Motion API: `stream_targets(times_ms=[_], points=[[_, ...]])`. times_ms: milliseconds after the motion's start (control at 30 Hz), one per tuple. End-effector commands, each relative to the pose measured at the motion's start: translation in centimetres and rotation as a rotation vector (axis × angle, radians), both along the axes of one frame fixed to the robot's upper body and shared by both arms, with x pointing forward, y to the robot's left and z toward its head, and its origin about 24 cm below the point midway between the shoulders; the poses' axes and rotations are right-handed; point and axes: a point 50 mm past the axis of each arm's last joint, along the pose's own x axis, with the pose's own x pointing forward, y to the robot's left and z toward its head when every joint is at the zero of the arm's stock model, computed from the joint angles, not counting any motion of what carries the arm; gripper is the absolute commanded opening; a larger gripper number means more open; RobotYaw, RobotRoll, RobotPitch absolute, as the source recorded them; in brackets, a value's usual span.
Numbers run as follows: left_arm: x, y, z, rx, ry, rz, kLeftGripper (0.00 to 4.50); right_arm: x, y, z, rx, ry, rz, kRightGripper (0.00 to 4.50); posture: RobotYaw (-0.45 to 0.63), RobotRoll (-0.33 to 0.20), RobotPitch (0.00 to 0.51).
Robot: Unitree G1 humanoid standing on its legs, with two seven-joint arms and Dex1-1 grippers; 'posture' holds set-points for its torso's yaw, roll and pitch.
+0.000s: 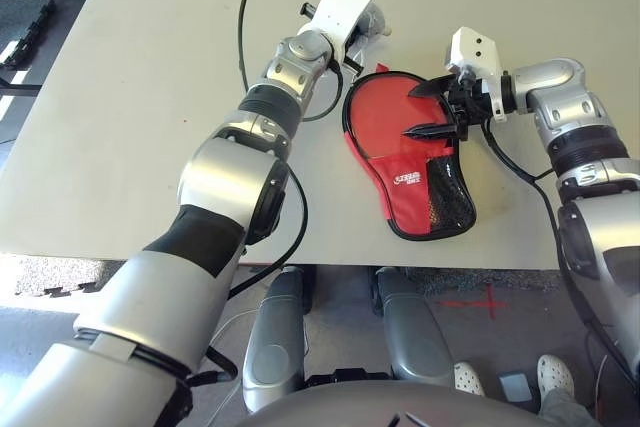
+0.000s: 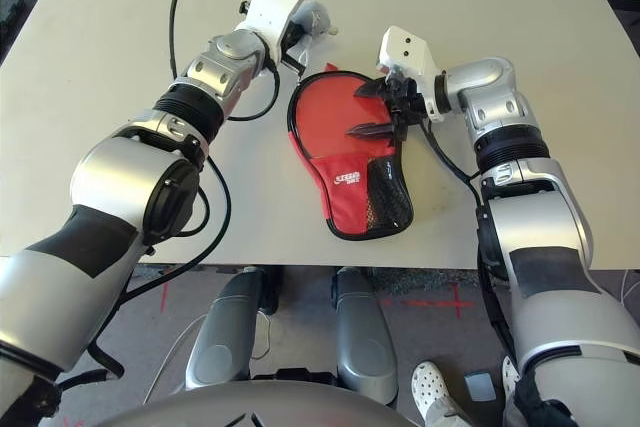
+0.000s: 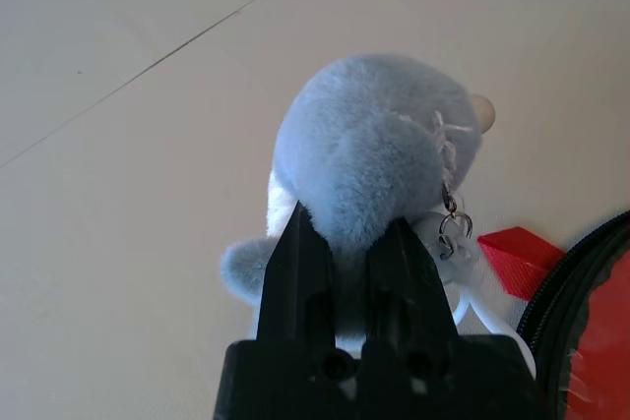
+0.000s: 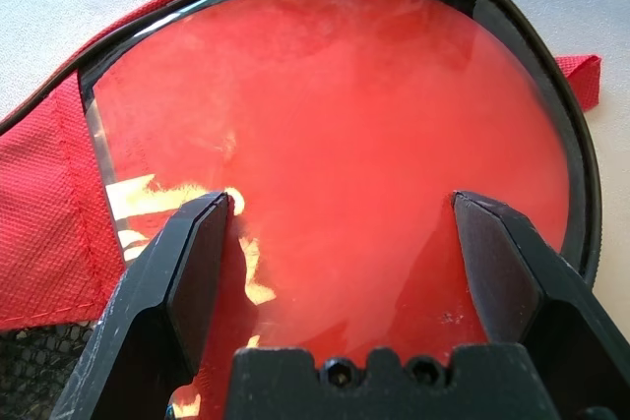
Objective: Store the ping-pong paddle in its case and zip it.
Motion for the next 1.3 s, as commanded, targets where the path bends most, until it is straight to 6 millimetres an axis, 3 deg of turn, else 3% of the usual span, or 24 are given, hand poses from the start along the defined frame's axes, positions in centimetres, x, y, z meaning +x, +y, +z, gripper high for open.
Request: stream_targets(times_ms=[33, 600, 800, 967, 1067, 1200, 1300], points=[[-0.3, -1.6, 1.8, -0.024, -0.063, -0.018, 0.11, -1.5, -1.3, -5.6, -0.149, 0.222, -0.038, 4.5, -0.06, 0.0, 0.304], [-1.9, -6.2, 3.9, -0.108, -0.121, -0.111, 0.11, -2.4, -1.5, -6.5, -0.159, 0.245, -0.054, 4.5, -0.12, 0.0, 0.317], [-3.9, -10.1, 2.1, -0.065, -0.053, -0.342, 0.11, -2.4, -1.5, -6.5, -0.157, 0.236, -0.064, 4.5, -0.12, 0.0, 0.319], [-5.1, -11.8, 0.5, -0.029, -0.019, -0.453, 1.89, -2.3, -1.4, -6.5, -0.153, 0.229, -0.069, 4.5, -0.11, 0.0, 0.325], [-5.0, -11.6, 0.7, -0.035, -0.021, -0.447, 3.05, -2.3, -1.3, -6.6, -0.152, 0.229, -0.069, 4.5, -0.1, 0.0, 0.325], [-4.3, -10.5, 2.5, -0.054, -0.064, -0.411, 4.45, -2.3, -1.1, -6.8, -0.15, 0.231, -0.065, 4.5, -0.09, 0.0, 0.322], [-3.7, -9.4, 3.6, -0.054, -0.098, -0.377, 4.45, -2.2, -0.9, -6.8, -0.149, 0.229, -0.062, 4.5, -0.08, 0.0, 0.319]])
